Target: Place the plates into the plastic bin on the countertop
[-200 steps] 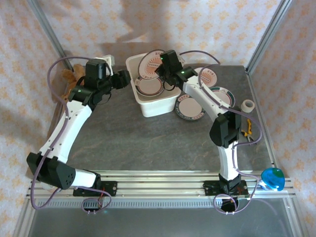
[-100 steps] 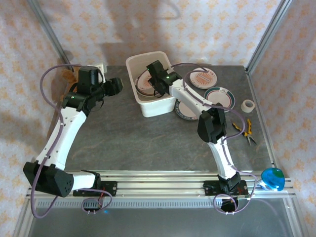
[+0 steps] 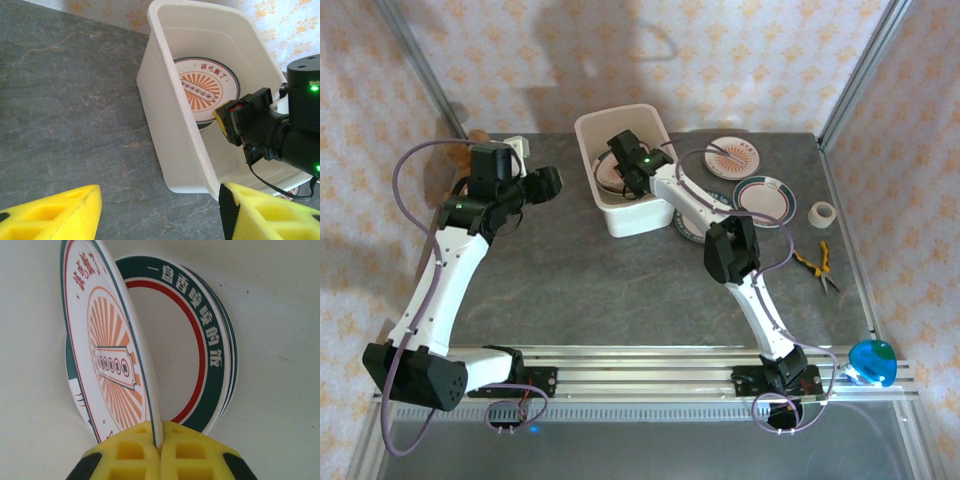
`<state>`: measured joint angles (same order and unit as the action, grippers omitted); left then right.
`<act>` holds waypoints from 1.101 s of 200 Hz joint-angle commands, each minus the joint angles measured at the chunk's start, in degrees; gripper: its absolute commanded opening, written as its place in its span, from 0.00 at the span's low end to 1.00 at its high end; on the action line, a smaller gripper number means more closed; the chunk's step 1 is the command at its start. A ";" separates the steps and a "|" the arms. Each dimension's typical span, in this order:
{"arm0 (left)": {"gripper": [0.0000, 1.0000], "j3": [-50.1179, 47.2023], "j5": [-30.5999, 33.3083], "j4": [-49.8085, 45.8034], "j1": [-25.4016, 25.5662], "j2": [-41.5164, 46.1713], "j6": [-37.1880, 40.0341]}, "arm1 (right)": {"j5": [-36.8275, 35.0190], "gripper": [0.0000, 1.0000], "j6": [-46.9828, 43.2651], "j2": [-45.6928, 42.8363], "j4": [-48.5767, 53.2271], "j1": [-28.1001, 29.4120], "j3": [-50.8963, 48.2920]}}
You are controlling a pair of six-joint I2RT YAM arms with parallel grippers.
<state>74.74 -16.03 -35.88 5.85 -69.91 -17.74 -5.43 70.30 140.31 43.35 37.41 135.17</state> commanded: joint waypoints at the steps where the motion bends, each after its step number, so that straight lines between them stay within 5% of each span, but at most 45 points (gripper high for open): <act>1: 0.64 -0.78 -0.01 -1.63 -0.53 1.75 1.70 | -1.73 0.00 1.51 1.13 0.50 0.63 3.37; 36: 0.64 -1.77 0.09 -1.48 -0.64 2.67 1.48 | -0.60 0.00 2.52 1.87 0.80 0.61 3.41; 73: 0.64 -2.94 -0.22 -0.58 -0.74 3.37 0.78 | 1.59 0.15 3.06 1.99 0.83 0.60 3.26; 144: 0.64 -7.01 -0.53 2.10 -0.67 6.15 -1.54 | 4.37 0.25 2.53 3.83 -1.16 -0.17 4.98; 164: 0.64 -8.02 -0.56 2.47 -0.68 7.08 -2.34 | 6.96 0.38 1.99 4.60 0.16 -0.92 6.56; 204: 0.64 -10.43 -0.40 3.52 -0.75 9.21 -4.09 | 4.91 0.89 -4.21 1.52 0.12 -0.67 6.90; 220: 0.64 -11.21 -0.90 4.10 -0.66 9.78 -4.97 | 5.51 0.99 -5.29 0.25 1.22 -0.76 6.77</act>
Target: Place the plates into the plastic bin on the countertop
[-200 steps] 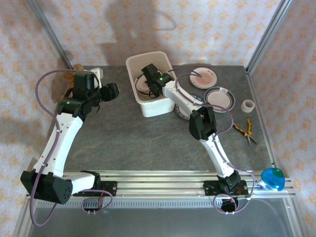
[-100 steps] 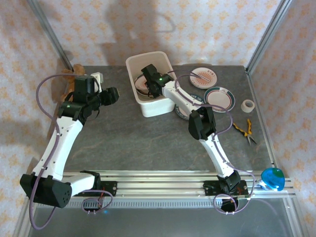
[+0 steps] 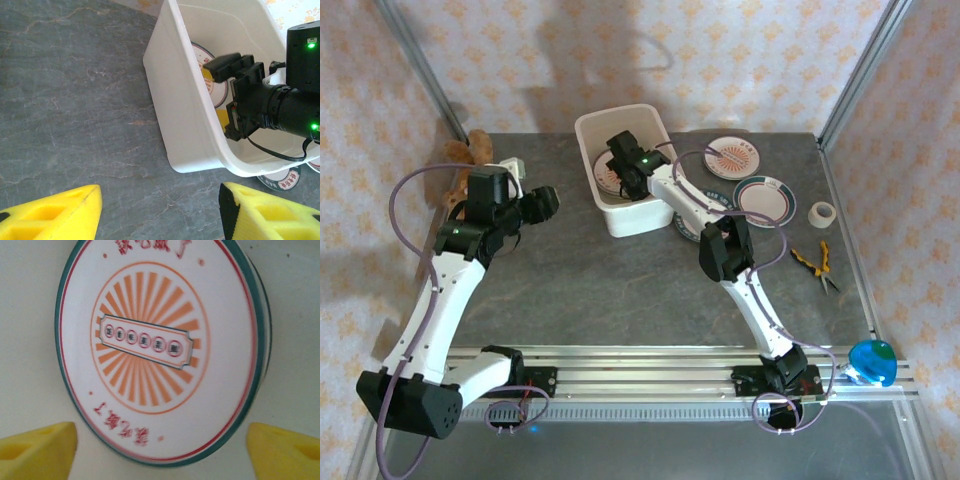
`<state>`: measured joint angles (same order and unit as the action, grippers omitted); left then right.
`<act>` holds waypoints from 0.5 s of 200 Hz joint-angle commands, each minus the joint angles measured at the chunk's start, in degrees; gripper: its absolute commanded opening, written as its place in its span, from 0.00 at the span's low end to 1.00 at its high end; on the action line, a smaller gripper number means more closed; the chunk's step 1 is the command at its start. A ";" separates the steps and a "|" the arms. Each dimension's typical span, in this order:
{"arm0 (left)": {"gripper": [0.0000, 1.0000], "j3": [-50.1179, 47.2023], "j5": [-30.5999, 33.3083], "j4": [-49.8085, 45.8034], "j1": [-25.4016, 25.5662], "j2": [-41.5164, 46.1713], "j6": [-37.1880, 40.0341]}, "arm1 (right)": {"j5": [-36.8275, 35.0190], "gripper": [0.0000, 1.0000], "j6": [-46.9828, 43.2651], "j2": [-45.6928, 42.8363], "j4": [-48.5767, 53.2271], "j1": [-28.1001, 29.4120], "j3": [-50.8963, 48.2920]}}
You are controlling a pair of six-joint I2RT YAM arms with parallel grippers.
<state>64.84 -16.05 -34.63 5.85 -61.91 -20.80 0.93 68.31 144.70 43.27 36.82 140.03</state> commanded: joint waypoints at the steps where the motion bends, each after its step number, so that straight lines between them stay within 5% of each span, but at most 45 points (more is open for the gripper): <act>1: 0.64 -1.35 -0.94 2.92 -0.71 1.83 -1.94 | -0.80 0.99 -3.38 -4.20 1.35 -0.17 1.92; 60: 0.64 -4.85 -0.91 6.90 1.09 3.05 -4.88 | 0.99 0.99 -10.61 -12.47 0.35 0.10 -4.45; 100: 0.63 -5.64 3.41 9.73 9.93 1.52 -7.42 | -1.05 0.99 -22.58 -27.33 -9.16 0.90 -19.71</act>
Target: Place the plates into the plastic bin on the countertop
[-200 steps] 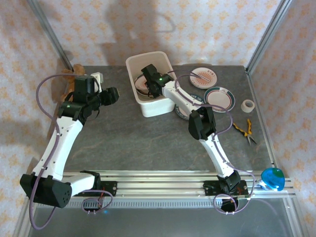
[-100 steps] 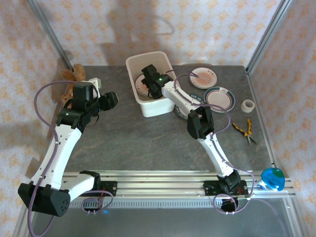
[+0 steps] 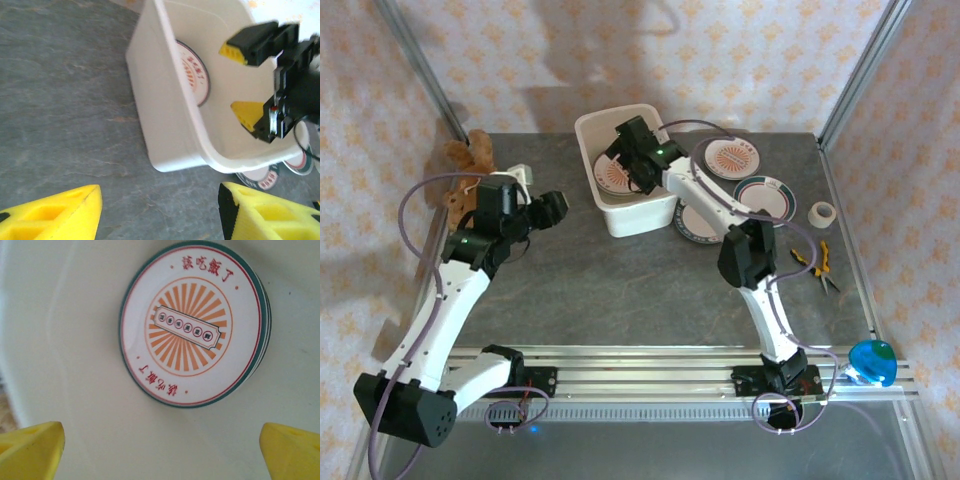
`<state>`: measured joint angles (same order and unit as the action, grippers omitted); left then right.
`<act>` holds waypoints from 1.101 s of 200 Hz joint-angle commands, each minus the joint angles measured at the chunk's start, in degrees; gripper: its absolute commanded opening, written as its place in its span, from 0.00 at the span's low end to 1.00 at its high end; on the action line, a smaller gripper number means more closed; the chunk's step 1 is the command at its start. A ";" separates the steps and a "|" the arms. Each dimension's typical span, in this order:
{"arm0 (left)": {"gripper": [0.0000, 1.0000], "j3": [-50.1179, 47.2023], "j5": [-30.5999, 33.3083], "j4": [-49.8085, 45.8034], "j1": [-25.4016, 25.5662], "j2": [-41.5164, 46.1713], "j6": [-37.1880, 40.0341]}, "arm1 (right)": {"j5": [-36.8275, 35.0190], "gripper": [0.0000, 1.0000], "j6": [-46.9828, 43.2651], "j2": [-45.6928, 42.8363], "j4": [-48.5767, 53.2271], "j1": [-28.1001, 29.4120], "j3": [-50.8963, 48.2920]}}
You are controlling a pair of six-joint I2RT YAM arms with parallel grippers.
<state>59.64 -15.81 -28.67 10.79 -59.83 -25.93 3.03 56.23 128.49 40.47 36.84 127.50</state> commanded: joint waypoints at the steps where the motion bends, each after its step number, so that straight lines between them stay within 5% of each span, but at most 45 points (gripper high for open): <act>1: 0.63 -0.46 3.34 3.87 5.14 -0.64 -2.41 | -3.40 0.99 -10.99 -11.66 -6.49 0.92 -7.66; 32: 0.63 -1.28 6.53 6.49 13.09 -2.86 -5.03 | -8.32 0.97 -22.33 -26.10 -13.35 0.07 -21.36; 79: 0.63 0.77 10.91 9.77 26.86 -12.06 -10.28 | -8.63 0.88 -27.17 -46.15 -15.87 -7.04 -41.64; 120: 0.63 2.30 14.77 13.77 36.28 -20.46 -15.32 | -6.42 0.67 -27.46 -60.08 -15.55 -15.24 -54.15; 155: 0.63 -1.18 19.11 27.09 40.70 -27.37 -24.25 | -3.18 0.51 -28.51 -67.03 -13.64 -16.57 -60.52; 220: 0.64 1.32 24.34 44.70 42.59 -42.98 -38.08 | -2.72 0.51 -28.03 -77.02 -8.67 -16.62 -66.45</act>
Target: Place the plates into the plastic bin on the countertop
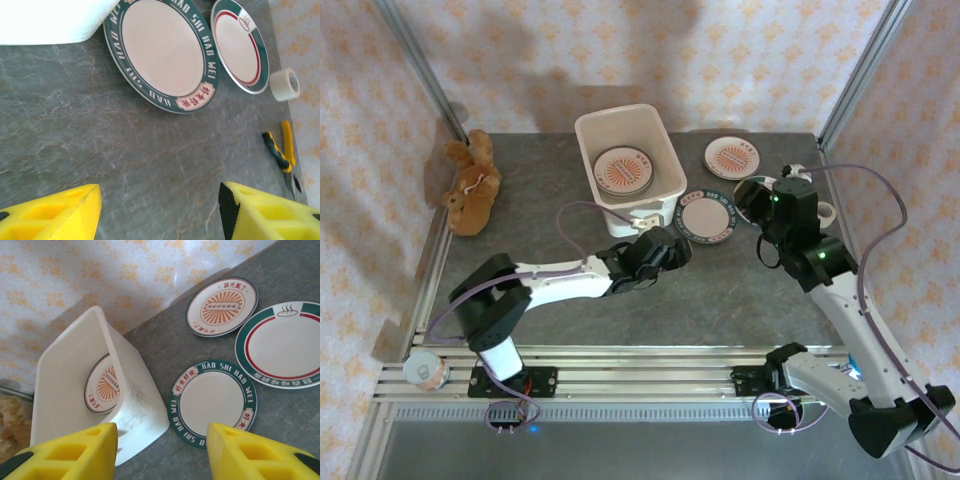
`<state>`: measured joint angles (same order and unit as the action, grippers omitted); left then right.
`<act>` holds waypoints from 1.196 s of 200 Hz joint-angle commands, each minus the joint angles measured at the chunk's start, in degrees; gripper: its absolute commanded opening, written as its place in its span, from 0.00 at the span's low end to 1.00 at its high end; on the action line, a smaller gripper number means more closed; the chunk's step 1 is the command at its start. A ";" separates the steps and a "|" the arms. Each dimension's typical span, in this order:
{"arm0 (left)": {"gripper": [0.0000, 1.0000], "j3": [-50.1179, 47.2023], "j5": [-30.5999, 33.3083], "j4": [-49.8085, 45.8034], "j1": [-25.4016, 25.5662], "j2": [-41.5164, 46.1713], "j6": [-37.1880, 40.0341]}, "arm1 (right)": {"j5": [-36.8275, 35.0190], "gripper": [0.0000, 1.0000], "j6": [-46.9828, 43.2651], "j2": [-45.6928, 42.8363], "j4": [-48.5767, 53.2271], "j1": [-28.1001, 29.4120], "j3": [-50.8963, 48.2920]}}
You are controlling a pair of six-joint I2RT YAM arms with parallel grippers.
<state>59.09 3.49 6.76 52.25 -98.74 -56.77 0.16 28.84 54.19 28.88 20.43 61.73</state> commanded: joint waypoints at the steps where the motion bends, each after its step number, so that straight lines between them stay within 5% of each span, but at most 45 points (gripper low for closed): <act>1: 0.64 1.93 5.13 9.47 1.16 -4.30 -7.36 | 0.12 0.51 -0.64 -2.84 2.97 -0.21 -0.75; 82: 0.65 3.60 12.24 19.40 1.46 -14.84 -17.30 | 0.10 0.51 1.91 -7.78 3.94 -0.15 -4.63; 137: 0.65 6.45 11.33 27.57 0.76 -22.28 -21.80 | -0.40 0.51 1.64 -9.86 5.44 -0.21 -5.72; 239: 0.64 15.46 10.29 20.31 -0.38 -28.01 -22.66 | 0.54 0.52 1.43 -12.16 3.99 -0.24 -9.05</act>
<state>72.14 12.47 30.96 52.14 -125.05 -78.41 0.49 30.20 43.27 33.23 20.43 53.17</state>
